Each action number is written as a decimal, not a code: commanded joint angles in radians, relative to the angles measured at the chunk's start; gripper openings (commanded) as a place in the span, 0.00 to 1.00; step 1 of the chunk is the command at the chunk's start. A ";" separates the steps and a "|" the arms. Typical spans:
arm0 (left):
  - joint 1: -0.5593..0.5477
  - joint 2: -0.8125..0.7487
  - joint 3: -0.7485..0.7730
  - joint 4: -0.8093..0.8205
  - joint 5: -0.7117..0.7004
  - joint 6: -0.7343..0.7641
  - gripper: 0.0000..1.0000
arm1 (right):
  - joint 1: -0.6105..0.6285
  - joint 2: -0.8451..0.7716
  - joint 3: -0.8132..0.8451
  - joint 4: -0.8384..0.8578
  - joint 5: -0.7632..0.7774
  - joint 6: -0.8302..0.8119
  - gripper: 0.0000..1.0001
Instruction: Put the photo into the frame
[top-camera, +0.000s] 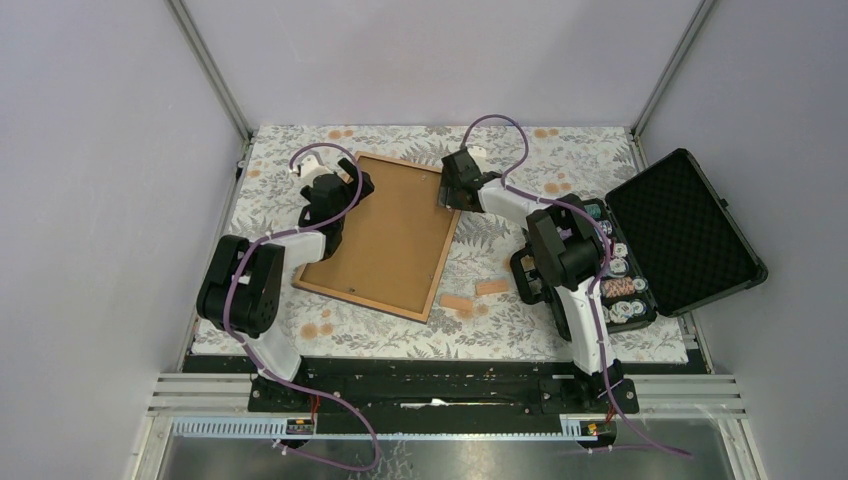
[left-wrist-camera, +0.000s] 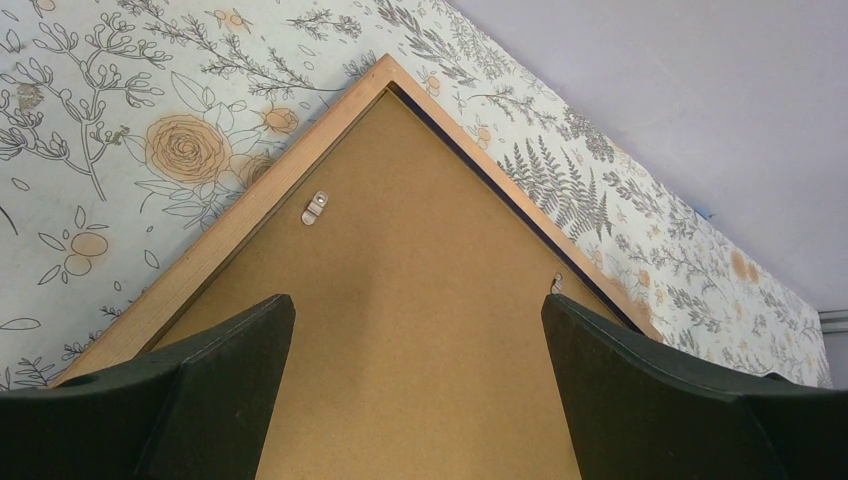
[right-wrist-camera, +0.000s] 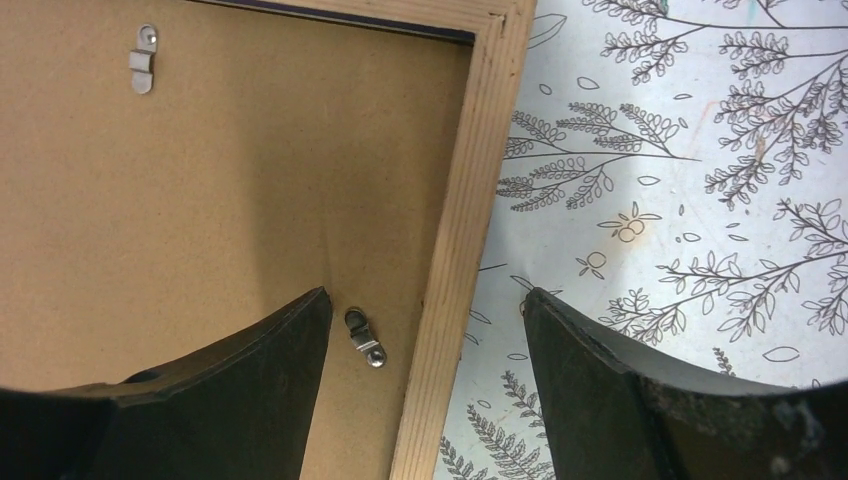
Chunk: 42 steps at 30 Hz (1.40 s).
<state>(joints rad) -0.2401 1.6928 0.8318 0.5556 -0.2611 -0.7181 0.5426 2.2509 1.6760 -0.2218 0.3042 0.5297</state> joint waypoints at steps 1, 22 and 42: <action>0.002 0.021 0.039 0.037 0.006 0.015 0.99 | 0.005 -0.017 -0.012 0.022 -0.052 -0.042 0.78; 0.002 0.027 0.043 0.018 0.005 0.023 0.99 | 0.007 0.023 0.043 -0.154 -0.050 -0.052 0.45; 0.001 0.027 0.044 0.016 0.003 0.028 0.99 | 0.008 -0.049 0.024 -0.118 -0.047 -0.015 0.14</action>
<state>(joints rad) -0.2401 1.7279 0.8448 0.5388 -0.2581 -0.7044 0.5358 2.2543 1.7168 -0.3180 0.2695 0.5529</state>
